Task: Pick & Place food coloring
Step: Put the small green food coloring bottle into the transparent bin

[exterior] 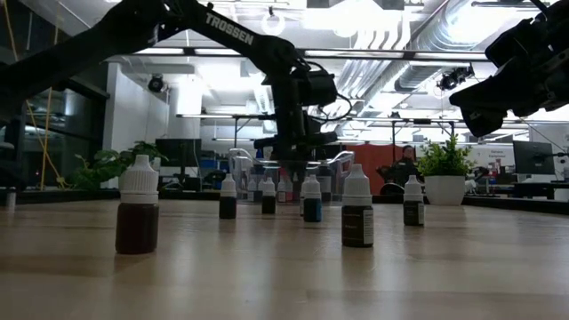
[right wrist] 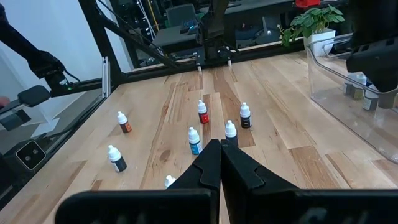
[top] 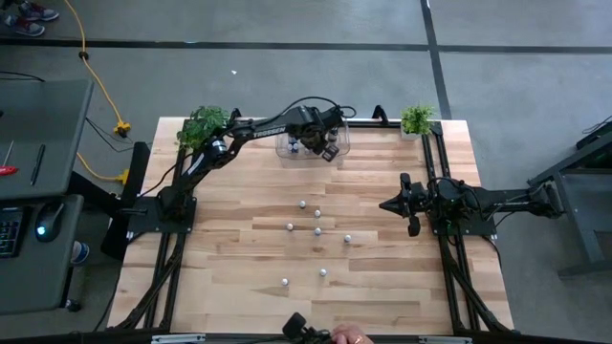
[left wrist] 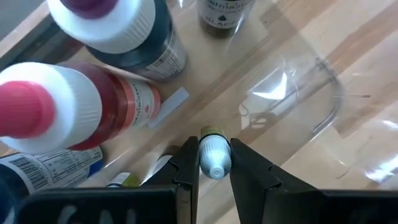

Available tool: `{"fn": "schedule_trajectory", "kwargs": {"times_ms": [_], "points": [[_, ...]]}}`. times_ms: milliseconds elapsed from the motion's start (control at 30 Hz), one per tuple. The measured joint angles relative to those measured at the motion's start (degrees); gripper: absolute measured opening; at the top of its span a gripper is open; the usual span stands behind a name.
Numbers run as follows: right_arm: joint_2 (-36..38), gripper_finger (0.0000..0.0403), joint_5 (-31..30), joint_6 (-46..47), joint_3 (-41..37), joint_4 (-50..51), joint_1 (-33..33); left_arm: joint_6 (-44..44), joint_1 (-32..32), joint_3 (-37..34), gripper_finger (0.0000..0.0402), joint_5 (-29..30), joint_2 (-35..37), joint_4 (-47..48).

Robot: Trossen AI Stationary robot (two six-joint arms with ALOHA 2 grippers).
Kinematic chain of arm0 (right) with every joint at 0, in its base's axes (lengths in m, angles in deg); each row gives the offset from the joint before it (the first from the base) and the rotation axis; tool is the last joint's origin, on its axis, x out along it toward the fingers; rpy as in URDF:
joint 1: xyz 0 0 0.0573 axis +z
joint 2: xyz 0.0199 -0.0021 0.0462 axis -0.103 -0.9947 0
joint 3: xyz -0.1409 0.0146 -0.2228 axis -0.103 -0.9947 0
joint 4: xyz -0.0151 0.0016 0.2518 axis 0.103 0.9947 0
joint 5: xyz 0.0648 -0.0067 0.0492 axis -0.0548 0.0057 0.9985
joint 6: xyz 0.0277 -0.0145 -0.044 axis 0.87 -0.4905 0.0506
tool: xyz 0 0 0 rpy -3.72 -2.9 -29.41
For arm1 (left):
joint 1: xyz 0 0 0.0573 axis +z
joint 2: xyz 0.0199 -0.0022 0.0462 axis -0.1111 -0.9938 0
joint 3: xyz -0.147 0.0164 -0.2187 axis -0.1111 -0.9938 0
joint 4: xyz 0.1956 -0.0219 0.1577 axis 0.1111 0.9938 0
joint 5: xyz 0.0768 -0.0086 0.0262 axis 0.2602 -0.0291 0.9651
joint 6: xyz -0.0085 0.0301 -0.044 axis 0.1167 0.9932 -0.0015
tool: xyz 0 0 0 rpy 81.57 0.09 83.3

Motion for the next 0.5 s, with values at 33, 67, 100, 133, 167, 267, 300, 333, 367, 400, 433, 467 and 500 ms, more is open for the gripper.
{"fn": "schedule_trajectory", "kwargs": {"times_ms": [33,67,100,133,167,267,300,333,367,400,433,467,500], "points": [[0.00,0.0000,0.02,-0.01,0.01,0.01,0.01,0.00,0.02,0.00,0.0058,0.03,0.00,0.02],[0.00,0.0000,0.00,-0.01,0.01,0.02,0.00,0.00,0.02,0.00,0.0058,0.04,0.00,0.01],[-0.01,0.0000,0.02,0.01,0.01,0.02,0.01,0.06,0.04,0.00,0.0058,0.04,0.00,0.00],[0.00,0.0000,0.01,0.00,0.01,0.02,0.00,0.23,0.04,0.00,0.0058,-0.04,0.00,0.03],[0.00,0.0000,0.01,0.01,0.01,0.01,0.00,0.48,0.04,0.00,0.0058,-0.31,0.00,0.10],[0.00,0.0000,0.02,-0.01,0.01,0.02,0.02,0.53,0.04,0.00,0.0058,-0.73,0.00,0.09],[0.00,0.0000,0.01,-0.01,0.01,0.02,-0.01,0.55,0.04,0.00,0.0059,-0.74,0.00,0.11],[0.00,0.0000,0.02,-0.01,0.00,0.02,-0.01,0.55,0.04,0.00,0.0063,-0.72,0.00,0.13],[0.00,0.0000,0.02,0.01,0.00,0.02,0.01,0.55,0.04,0.00,0.0069,-0.70,0.00,0.13],[0.00,0.0000,0.00,-0.01,0.01,0.02,0.02,0.56,0.04,0.00,0.0077,-0.68,0.00,0.11],[0.00,0.0000,0.01,-0.01,0.01,0.02,0.02,0.58,0.04,0.00,0.0086,-0.65,0.00,0.11],[0.00,0.0000,0.02,-0.01,-0.01,0.02,0.01,0.63,0.04,0.00,0.0097,-0.65,0.00,0.11],[0.00,0.0000,0.00,0.00,0.01,0.02,0.00,0.66,0.04,0.00,0.0108,-0.50,0.00,0.16]]}}
